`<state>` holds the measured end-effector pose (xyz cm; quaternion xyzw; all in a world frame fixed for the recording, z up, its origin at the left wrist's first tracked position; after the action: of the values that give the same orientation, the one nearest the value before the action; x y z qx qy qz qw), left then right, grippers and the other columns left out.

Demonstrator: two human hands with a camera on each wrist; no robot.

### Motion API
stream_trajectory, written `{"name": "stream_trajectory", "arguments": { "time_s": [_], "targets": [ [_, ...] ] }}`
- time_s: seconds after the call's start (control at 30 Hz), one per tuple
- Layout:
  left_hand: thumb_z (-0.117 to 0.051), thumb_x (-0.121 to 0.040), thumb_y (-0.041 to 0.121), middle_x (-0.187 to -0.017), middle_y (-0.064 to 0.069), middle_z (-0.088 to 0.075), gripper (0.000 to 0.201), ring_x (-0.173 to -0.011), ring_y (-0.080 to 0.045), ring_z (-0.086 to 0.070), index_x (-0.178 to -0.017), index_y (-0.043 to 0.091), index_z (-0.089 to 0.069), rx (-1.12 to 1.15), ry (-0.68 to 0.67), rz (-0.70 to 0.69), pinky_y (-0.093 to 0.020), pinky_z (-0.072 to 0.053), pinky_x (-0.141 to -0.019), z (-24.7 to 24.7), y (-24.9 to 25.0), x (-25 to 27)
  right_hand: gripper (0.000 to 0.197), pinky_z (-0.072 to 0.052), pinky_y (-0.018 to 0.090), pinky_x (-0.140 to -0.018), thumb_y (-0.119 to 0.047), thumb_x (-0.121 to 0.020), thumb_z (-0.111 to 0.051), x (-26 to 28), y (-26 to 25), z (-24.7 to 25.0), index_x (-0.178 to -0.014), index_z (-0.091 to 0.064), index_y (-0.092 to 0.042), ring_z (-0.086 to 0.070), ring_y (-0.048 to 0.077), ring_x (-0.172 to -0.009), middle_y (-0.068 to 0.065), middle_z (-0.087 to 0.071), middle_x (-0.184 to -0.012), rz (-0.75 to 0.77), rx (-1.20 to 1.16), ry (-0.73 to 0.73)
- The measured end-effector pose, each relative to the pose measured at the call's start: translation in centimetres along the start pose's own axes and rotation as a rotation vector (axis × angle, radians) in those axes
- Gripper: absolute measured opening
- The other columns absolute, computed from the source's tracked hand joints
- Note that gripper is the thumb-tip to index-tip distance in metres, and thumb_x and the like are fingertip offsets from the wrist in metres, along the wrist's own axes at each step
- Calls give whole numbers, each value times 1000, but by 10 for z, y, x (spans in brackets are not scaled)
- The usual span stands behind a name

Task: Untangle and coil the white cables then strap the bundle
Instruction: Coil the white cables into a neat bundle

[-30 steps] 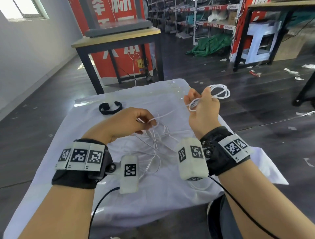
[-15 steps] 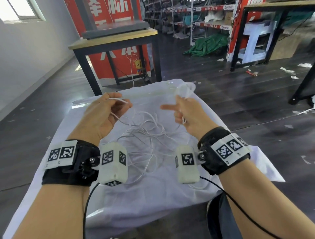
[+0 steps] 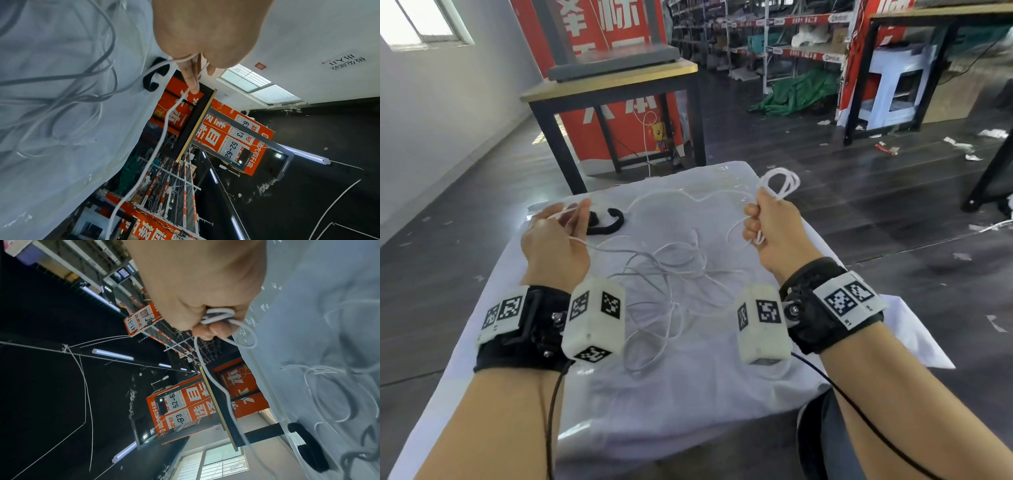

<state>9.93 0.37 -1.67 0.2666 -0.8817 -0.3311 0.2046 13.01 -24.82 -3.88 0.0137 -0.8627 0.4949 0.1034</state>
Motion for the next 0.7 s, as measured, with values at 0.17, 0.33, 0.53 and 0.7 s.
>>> {"name": "stream_trajectory", "arguments": {
  "time_s": [0.17, 0.33, 0.53, 0.7],
  "targets": [
    [-37, -98, -6, -99, -16, -60, 23, -87, -21, -66, -88, 3, -56, -247, 12, -47, -26, -57, -85, 11, -5, -11, 29, -31, 17, -35, -20, -102, -38, -1, 3, 2, -73, -40, -17, -31, 5, -33, -1, -45, -61, 57, 10, 86],
    [-44, -91, -7, -106, -2, -58, 29, -89, -14, -53, -101, 13, -63, -1102, -208, -261, -17, -43, -71, 12, -15, -8, 28, -30, 17, -37, -21, -102, -37, -1, 6, -2, -75, -41, -16, -31, 5, -35, 0, -45, -63, 39, 68, 19],
    [-46, -90, -9, -122, -2, -59, 37, -112, -22, -49, -111, 15, -66, -1656, -496, -744, -24, -36, -88, -5, -23, 10, 25, -32, 17, -39, -26, -102, -41, 9, 8, -9, -80, -42, -15, -33, 6, -39, 5, -57, -72, -17, 208, -156],
    [-58, -91, 4, -123, 27, -50, 46, -105, 15, -47, -130, 29, -53, -1460, -895, -580, -3, -35, -92, -30, -33, 40, 29, -33, 19, -40, -24, -102, -40, 19, 10, -18, -75, -38, -15, -32, 9, -40, 11, -68, -79, -38, 187, -288]
  ]
}}
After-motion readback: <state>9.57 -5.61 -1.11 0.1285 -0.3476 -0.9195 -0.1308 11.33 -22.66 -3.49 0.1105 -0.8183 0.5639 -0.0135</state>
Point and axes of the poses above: each hand's wrist, its own x-axis away from the middle knuckle, its own z-axis out of the back of the hand, y = z × x, the point moved 1 cm from there along -x, towards the middle knuckle
